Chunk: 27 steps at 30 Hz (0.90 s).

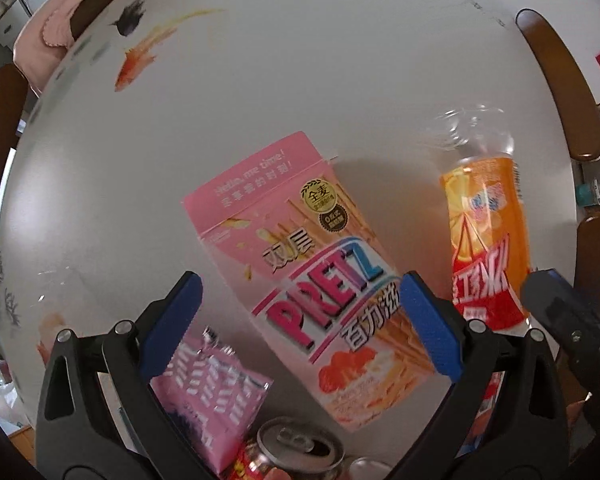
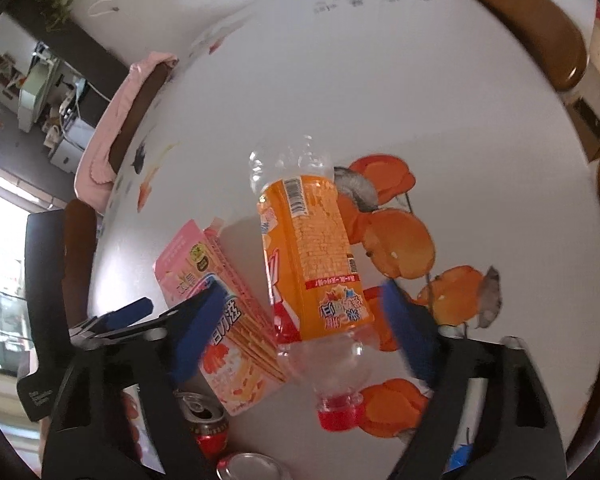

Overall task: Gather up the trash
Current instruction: 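Grasp the pink PRETZ box with the left gripper while the right grasps the orange bottle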

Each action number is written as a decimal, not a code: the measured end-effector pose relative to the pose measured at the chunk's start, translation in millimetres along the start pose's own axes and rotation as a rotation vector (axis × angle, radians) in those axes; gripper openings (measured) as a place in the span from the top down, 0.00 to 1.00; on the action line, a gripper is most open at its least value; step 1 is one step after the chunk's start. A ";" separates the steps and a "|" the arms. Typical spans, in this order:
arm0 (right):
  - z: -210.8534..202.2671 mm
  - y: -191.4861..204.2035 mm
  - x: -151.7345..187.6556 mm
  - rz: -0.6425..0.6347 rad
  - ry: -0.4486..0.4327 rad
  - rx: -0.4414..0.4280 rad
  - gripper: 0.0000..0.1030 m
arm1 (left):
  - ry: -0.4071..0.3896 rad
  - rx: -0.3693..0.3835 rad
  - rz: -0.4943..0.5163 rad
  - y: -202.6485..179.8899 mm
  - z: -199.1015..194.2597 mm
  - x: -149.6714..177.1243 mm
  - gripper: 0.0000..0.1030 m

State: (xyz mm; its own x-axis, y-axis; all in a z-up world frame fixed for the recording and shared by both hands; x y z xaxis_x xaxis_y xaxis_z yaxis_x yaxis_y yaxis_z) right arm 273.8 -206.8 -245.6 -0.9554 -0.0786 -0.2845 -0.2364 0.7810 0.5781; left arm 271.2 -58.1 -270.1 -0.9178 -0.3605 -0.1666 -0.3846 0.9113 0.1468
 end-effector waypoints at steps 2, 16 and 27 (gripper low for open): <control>6.2 -4.4 -2.4 0.014 0.008 -0.002 0.27 | 0.016 0.006 -0.008 -1.7 5.2 -1.1 0.07; 46.8 -19.4 -13.0 0.118 0.081 -0.037 0.36 | 0.019 0.102 -0.056 -3.6 20.6 -8.6 0.05; 10.7 -33.6 -17.2 0.177 -0.027 -0.068 0.40 | -0.008 0.092 -0.045 -3.8 23.7 -22.9 0.13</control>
State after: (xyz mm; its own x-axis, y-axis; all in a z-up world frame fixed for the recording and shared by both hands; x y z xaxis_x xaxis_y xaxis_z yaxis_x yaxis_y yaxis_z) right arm 300.1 -225.1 -268.3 -0.9782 0.0740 -0.1939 -0.0772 0.7376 0.6708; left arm 296.1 -48.6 -290.0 -0.8987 -0.4005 -0.1786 -0.4146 0.9087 0.0488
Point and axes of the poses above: each gripper's, at about its wrist camera, not at the fingertips, and z roughly the way its jaws point, y to its left, x to its underside, the point moved 9 cm from there along z, roughly the way its jaws point, and after that the axes turned 14 degrees about -x, right-handed, at the moved point
